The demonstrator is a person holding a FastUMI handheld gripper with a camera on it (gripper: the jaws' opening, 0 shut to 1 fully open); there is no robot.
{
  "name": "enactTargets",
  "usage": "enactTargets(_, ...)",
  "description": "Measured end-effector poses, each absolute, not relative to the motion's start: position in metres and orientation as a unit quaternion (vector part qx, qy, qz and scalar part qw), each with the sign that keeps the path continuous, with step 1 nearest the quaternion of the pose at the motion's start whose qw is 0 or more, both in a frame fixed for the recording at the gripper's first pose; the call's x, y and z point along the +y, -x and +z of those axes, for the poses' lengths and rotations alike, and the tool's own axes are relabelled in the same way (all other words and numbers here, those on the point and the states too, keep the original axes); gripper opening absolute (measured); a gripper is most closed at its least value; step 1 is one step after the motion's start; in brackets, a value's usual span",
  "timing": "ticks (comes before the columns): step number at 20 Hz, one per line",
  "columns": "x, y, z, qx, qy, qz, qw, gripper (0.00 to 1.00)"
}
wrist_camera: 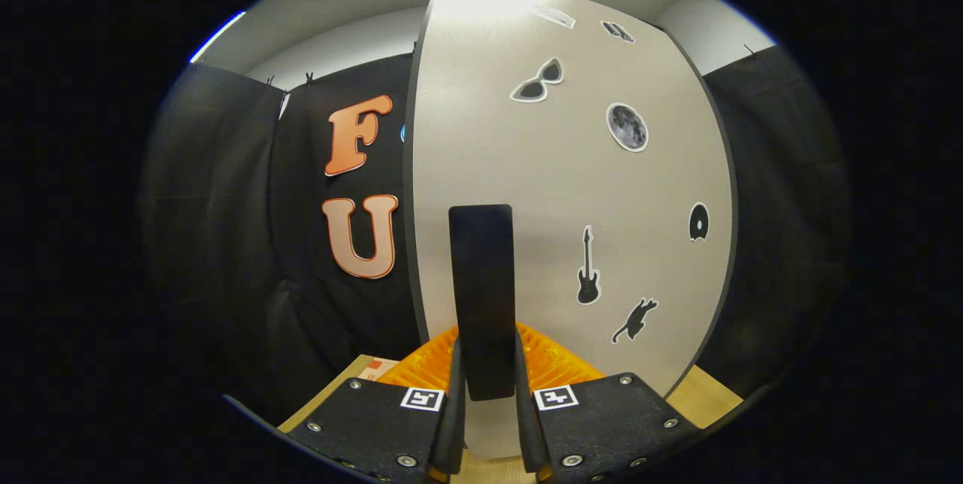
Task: Open the shoe cabinet door, grab the shoes and put them into the shoe cabinet, then close the shoe cabinet door.
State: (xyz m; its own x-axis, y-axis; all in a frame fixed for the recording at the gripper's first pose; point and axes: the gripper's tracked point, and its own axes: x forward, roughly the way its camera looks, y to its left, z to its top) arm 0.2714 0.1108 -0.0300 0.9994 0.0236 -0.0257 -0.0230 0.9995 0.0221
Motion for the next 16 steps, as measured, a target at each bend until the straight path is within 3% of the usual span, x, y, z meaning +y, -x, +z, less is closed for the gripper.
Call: enactTargets(16, 0.076, -0.213, -0.032, 0.022, -0.026, -0.004, 0.999, 0.29)
